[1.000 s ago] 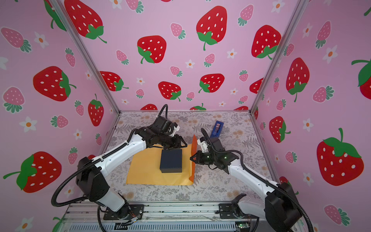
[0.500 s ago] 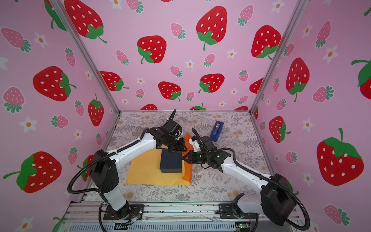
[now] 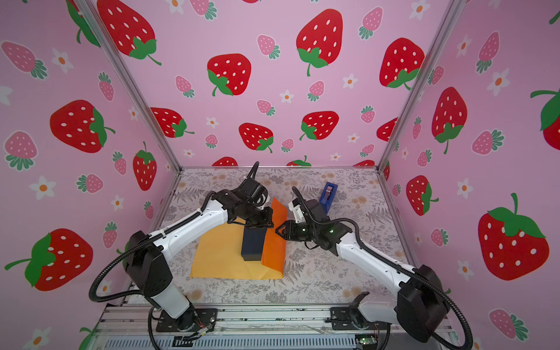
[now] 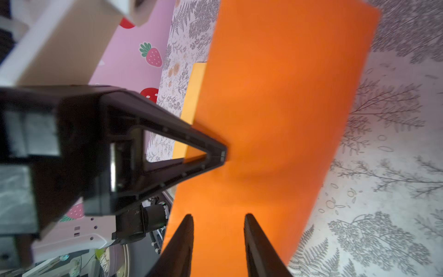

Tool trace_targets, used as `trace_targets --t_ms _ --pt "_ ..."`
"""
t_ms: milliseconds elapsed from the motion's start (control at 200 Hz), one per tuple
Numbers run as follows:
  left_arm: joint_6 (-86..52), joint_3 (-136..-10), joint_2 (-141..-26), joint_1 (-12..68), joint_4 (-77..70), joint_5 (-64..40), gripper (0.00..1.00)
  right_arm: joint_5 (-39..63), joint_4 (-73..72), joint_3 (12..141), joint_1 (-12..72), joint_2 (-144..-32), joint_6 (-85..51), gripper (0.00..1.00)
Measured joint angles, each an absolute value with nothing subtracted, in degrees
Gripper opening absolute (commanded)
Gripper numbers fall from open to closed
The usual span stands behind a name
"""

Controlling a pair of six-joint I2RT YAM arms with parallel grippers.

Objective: Wrap a gift box in wrapping paper
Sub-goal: First fold the wrapping paper around the gift box.

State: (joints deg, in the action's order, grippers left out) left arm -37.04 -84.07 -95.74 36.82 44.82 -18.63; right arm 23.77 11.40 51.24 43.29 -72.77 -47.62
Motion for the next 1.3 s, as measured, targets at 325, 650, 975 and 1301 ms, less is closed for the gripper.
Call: trace_targets --t_ms 325,650,975,1301 --pt "-31.2 -76.6 -91.1 28.9 49.6 -18.5 0.00 25.0 11.5 52.8 42.2 -78.9 -45.3 0.41" --pt "-27.5 -73.6 -91.5 27.7 51.0 -16.6 0.00 29.6 8.2 56.2 44.9 -86.9 -45.0 0.41" --pt "-25.8 -71.8 -92.4 26.2 50.9 -13.8 0.00 31.9 5.4 59.2 48.1 -93.0 -45.1 0.41" --pt "-25.2 -70.3 -92.4 26.1 51.0 -12.3 0.03 32.8 3.2 59.9 49.4 -97.6 -45.4 0.40"
